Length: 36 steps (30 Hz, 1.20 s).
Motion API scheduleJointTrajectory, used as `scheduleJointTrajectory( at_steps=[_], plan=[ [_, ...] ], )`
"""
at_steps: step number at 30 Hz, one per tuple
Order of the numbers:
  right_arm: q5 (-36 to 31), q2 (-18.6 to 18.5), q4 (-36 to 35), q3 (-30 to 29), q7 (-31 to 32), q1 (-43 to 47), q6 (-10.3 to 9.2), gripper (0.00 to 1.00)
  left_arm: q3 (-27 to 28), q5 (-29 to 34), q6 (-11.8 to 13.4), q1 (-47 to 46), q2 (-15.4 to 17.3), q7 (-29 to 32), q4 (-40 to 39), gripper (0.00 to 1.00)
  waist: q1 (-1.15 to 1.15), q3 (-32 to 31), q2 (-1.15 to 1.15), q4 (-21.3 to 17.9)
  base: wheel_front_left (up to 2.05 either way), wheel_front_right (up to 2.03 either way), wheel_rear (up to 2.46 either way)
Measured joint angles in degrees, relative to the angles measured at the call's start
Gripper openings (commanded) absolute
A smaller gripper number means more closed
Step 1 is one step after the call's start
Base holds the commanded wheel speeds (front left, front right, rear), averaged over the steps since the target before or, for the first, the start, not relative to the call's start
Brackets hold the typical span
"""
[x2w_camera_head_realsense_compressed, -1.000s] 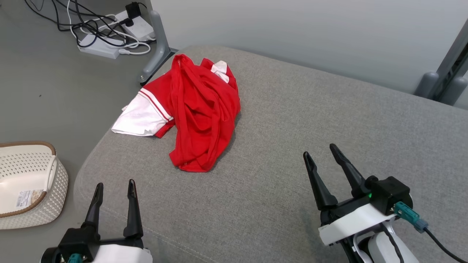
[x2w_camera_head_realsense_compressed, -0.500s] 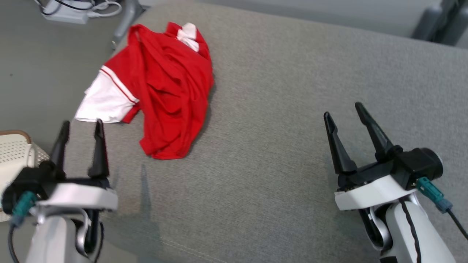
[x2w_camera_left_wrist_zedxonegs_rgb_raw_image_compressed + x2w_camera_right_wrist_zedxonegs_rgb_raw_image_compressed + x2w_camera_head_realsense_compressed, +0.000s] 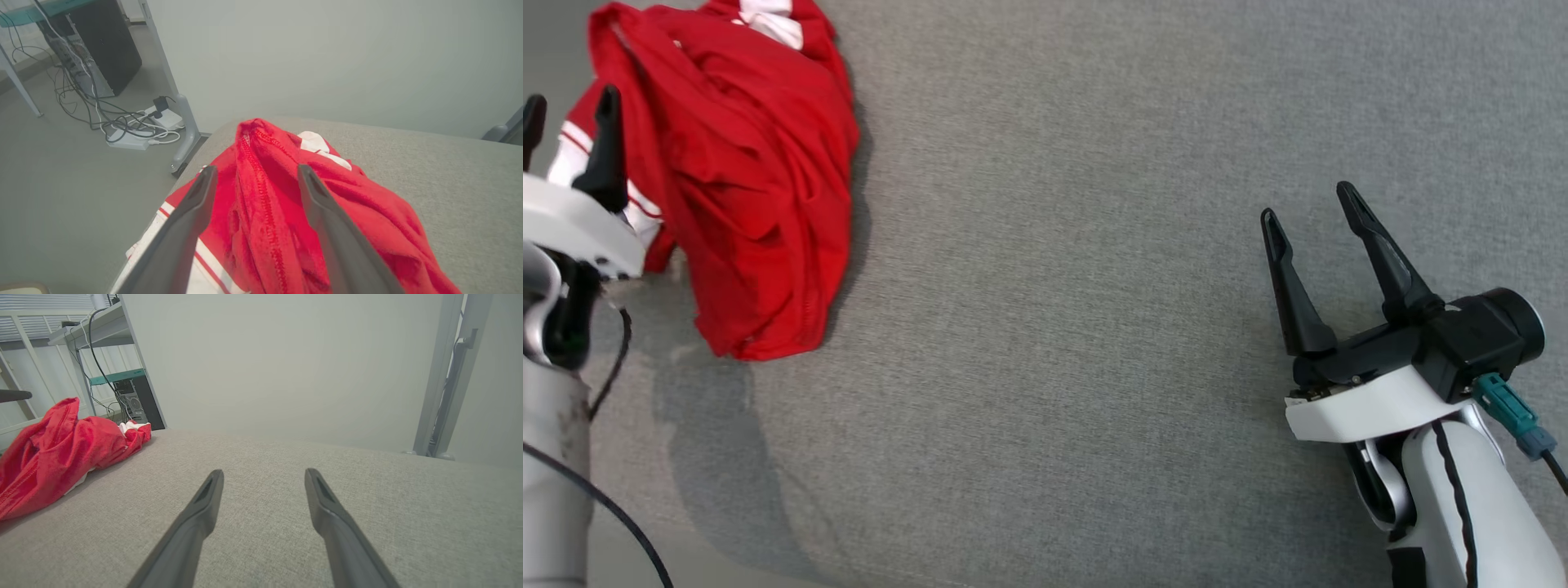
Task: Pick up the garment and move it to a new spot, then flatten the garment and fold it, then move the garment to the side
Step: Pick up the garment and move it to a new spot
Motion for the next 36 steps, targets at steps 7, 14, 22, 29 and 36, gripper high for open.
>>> scheduleJointTrajectory(
  at_steps=[7, 14, 22, 29, 36],
  plan=[
    [-0.9, -0.3, -2.6, 0.1, 0.0, -1.0, 0.0, 1.0, -0.8, -4.0, -0.3, -11.0, 4.2, 8.6, 8.7, 1.0, 0.0, 4.6, 0.0, -2.7, 0.0, 0.0, 0.0],
    [-1.1, -0.1, -4.1, -0.1, 0.0, -1.5, 0.0, 1.0, -0.6, -4.7, 0.1, -16.8, 6.0, 11.0, 16.0, 1.0, 0.0, 7.0, 0.0, -4.7, 0.0, 0.0, 0.0],
    [-1.2, 0.4, -4.6, 0.0, 0.0, -1.8, 0.0, 1.0, -2.5, -6.7, -0.2, -20.2, 6.4, 12.7, 20.8, 0.4, 0.0, 8.1, 0.0, -5.9, 0.0, 0.0, 0.0],
    [-1.2, 0.7, -3.5, -0.1, 0.0, -1.8, 0.0, 1.0, -4.3, -8.8, -0.4, -20.6, 6.3, 11.0, 21.8, 0.0, 0.0, 6.9, 0.0, -6.2, 0.0, 0.0, 0.0],
    [-0.6, 1.1, -2.5, 0.1, 0.0, -1.4, 0.0, 1.0, -5.2, -13.0, -0.4, -19.4, 6.8, 5.2, 16.8, 0.0, 0.0, 3.3, 0.0, -6.2, 0.0, 0.0, 0.0]
  ],
)
